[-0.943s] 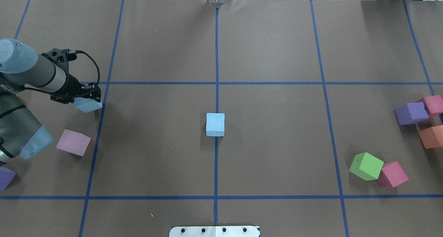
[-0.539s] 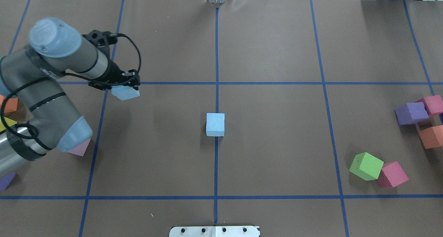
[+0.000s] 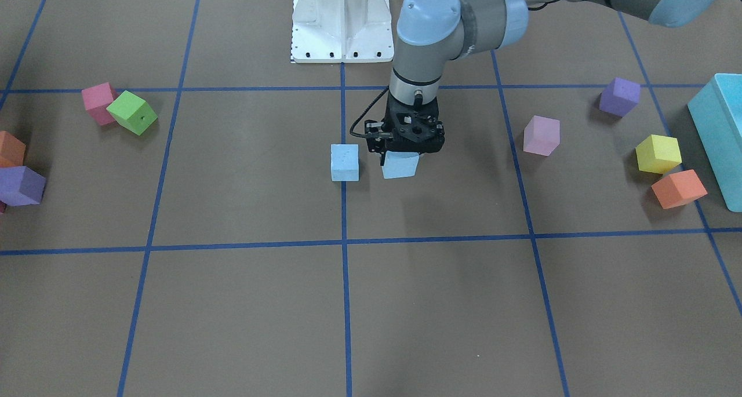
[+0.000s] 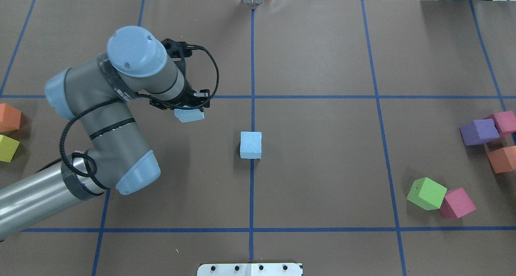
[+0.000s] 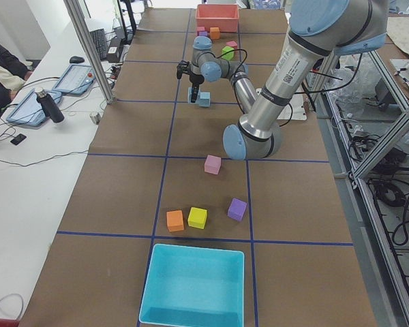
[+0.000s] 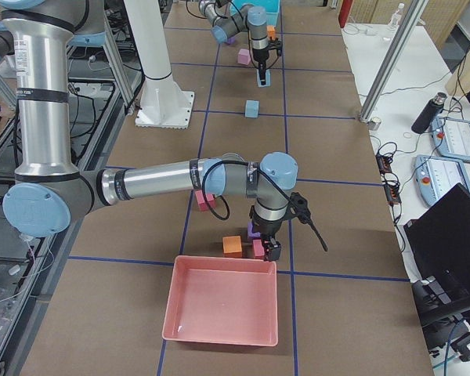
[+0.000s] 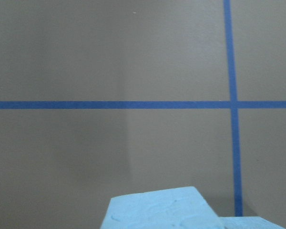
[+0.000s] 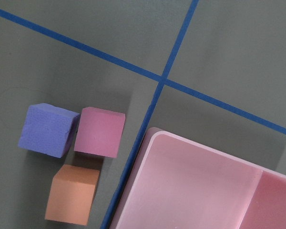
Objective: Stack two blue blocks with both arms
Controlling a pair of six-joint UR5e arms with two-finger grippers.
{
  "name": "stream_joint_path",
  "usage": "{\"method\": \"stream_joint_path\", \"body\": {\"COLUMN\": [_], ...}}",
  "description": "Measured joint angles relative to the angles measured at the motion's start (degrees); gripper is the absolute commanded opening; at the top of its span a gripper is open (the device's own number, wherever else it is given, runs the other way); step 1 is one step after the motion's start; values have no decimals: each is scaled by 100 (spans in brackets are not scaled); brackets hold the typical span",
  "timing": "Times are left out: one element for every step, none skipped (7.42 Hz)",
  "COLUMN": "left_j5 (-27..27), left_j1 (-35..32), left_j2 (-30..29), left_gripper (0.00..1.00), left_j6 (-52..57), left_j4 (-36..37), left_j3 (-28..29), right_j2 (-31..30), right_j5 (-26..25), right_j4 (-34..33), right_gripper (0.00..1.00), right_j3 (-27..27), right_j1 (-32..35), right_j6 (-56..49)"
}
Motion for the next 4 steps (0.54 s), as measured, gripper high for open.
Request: {"method": "stream_joint_path", "body": {"left_j5": [155, 240, 330, 414], "left_j1": [146, 239, 350, 463], "left_j2": [-318, -563, -681, -710], "left_gripper": [0, 0, 1, 3], "left_j6": [22, 49, 65, 71], "left_j4": [13, 9, -3, -9], "left_j3": [307, 574, 711, 770], "right_j2": [-16, -22, -24, -26], "right_j5": [1, 2, 2, 2], "right_j4": [0, 0, 0, 0], "right_gripper": [100, 100, 100, 100], "right_j3": [1, -1, -3, -4], "right_j1": [0, 0, 0, 0], "right_j6": [2, 2, 3, 3]}}
